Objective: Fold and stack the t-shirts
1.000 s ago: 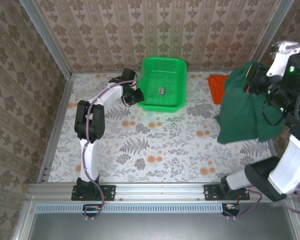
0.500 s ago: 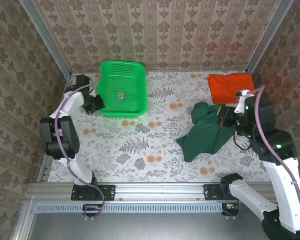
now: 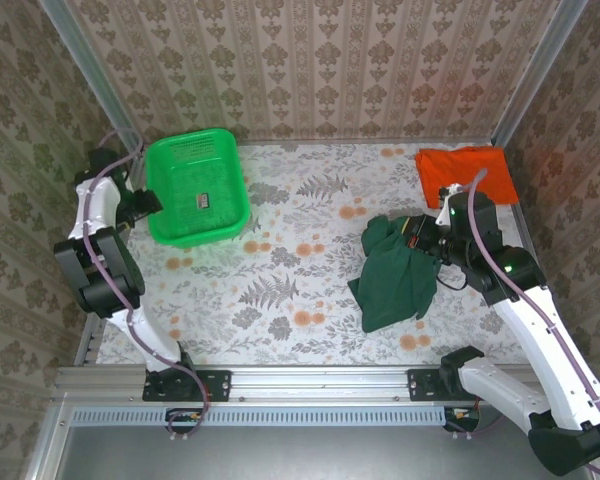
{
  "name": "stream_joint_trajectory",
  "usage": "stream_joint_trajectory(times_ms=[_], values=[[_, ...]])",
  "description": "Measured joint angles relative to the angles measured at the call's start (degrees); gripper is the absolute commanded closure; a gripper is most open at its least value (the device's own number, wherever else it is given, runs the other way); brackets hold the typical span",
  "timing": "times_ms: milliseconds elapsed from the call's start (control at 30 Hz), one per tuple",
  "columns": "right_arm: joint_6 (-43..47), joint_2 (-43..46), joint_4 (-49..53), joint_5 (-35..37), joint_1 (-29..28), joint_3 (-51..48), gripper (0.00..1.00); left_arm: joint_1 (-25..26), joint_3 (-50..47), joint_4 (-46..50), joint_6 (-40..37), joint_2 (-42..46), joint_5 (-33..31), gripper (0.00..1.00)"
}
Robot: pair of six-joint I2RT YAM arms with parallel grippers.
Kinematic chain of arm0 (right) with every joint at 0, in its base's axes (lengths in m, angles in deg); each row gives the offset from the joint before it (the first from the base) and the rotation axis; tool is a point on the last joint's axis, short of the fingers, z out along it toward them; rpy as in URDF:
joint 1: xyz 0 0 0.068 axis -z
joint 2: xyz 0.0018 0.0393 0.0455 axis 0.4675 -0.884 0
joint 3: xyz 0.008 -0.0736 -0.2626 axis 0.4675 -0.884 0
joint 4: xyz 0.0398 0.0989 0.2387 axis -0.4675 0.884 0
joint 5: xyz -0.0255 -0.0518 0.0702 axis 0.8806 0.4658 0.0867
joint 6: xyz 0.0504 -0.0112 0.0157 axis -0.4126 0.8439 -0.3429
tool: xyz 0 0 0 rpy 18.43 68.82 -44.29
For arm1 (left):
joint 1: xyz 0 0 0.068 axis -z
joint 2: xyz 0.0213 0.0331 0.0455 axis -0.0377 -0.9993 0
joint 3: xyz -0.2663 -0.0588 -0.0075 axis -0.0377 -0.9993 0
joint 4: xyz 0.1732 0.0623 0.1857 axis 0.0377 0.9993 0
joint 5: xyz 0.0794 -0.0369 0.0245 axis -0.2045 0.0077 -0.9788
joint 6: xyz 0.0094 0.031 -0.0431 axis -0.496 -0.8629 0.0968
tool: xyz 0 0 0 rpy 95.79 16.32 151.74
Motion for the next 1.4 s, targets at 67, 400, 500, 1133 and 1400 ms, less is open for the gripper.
stream_joint_trajectory(times_ms=[67, 400, 500, 1133, 1400], values=[[-0.20, 0.11, -0.24, 0.02, -0.20, -0.42, 0.97, 1.27, 2.86, 1.51, 1.07, 0.31, -0.72, 0.21], [-0.81, -0.37, -1.33, -0.17, -1.01, -2.12, 0.96, 28.44, 5.53, 1.95, 13.97, 1.31, -2.36, 0.00], [-0.81, -1.33, -1.57, -0.48, -1.38, -2.10, 0.95, 32.94, 8.39, 3.08, 16.15, -2.84, -2.47, 0.04], [-0.92, -0.37, -1.49, -0.83, -1.68, -2.73, 0.96, 29.00, 14.10, 7.48, 7.17, -16.44, -4.57, 0.99], [-2.67, -2.45, -0.94, -1.90, -2.01, -2.62, 0.97, 18.34, 17.53, 7.69, -6.29, -17.66, -1.70, 1.00]])
